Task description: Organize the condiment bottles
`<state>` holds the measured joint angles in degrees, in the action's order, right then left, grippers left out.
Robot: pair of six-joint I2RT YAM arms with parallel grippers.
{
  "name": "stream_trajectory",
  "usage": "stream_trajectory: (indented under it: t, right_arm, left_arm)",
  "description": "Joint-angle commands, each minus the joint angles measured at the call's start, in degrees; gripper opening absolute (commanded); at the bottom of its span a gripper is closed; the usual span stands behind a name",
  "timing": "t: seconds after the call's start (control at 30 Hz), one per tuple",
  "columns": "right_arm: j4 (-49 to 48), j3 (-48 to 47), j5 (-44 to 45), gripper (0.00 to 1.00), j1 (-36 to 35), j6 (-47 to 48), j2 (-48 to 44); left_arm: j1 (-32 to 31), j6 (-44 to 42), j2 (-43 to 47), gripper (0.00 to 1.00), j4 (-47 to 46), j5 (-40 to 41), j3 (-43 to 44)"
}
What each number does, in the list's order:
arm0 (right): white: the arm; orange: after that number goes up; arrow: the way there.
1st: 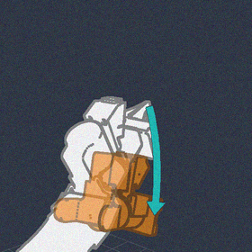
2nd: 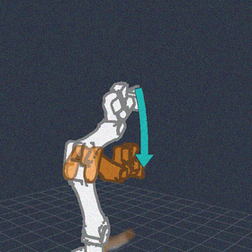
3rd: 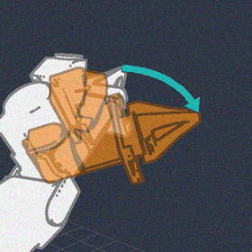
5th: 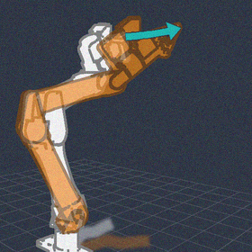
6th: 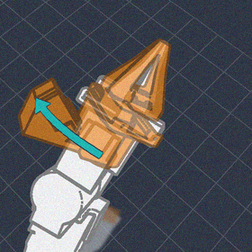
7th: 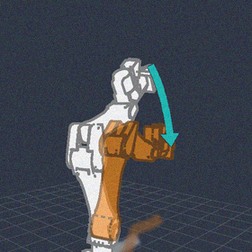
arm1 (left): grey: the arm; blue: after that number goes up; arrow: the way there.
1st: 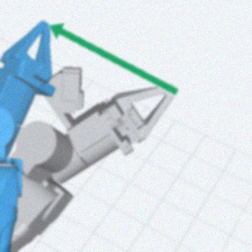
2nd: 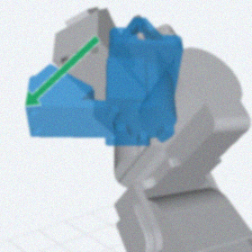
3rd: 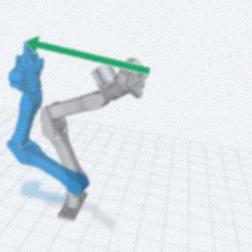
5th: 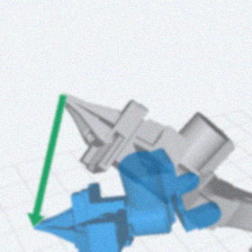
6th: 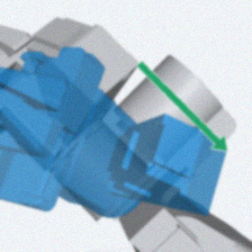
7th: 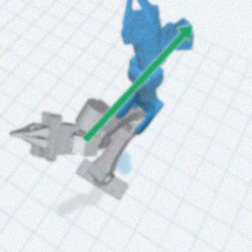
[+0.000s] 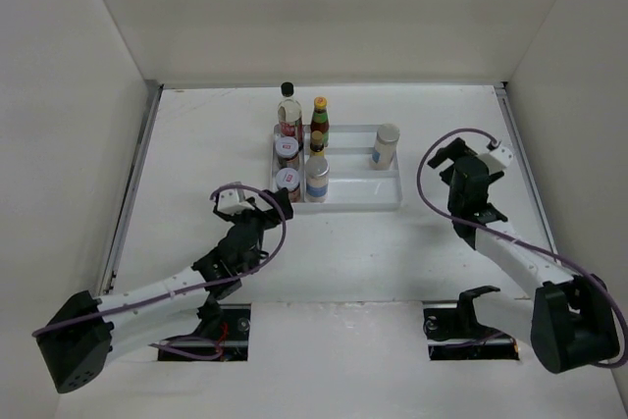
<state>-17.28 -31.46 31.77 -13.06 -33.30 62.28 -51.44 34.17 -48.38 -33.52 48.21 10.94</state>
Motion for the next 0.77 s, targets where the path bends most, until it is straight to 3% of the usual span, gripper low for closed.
stream_trajectory:
  t: [0.0,0.23,0.43,0.73]
  right_arm:
    - [-5.65,4.03,-2.15,1.00,1.06,-7.56,1.43]
    - [-11.90,8.96,-5.04,1.00,1.94,-10.99,3.29]
    - [-14.45,10.81,-5.66,1.00,4.84,-12.31,5.91]
    - [-14.89,10.28,-13.31,1.00,7.48,-14.69,8.48]
  left_arm:
    - [-0.11,-2.79,4.68,1.00,9.66,5.04,5.04]
    - [4.38,-4.12,6.46,1.00,32.10,11.91,15.95]
    - [2.71,-3.24,1.89,1.00,33.52,9.01,20.25]
    - [1.21,-5.08,-0.84,1.00,36.33,9.19,26.85]
